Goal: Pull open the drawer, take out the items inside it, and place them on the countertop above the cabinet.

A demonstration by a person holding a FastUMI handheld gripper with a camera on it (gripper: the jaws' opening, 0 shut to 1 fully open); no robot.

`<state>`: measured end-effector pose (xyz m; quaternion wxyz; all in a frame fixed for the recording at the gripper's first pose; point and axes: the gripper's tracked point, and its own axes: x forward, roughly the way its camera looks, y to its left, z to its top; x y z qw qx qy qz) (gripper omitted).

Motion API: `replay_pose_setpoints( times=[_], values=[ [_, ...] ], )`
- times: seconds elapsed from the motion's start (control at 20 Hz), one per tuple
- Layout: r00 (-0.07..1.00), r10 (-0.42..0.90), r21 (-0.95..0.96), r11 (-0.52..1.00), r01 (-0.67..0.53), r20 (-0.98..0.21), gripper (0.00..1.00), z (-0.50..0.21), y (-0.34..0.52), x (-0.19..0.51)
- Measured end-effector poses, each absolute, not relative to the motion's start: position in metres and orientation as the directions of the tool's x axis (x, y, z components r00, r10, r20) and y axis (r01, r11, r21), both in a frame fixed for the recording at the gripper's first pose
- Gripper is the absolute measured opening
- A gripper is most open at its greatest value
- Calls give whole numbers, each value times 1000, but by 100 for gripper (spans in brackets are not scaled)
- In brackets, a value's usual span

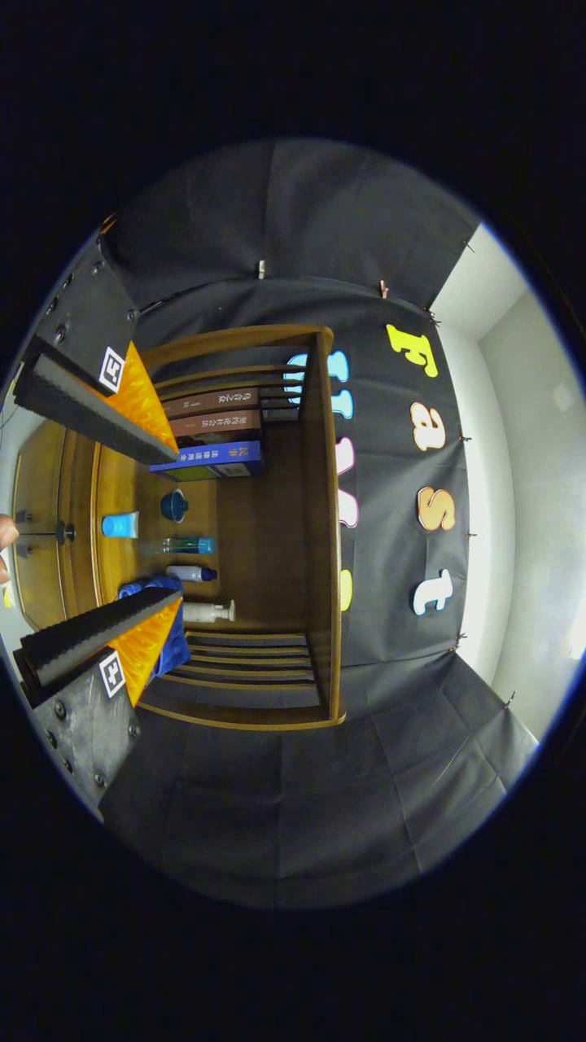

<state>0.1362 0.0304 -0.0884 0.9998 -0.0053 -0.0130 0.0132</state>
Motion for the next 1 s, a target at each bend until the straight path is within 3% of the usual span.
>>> replay_pose_setpoints(
  times=[1.0],
  values=[
    [999, 10, -9, 1000, -10, 49, 99, -68, 46, 122]
  ],
)
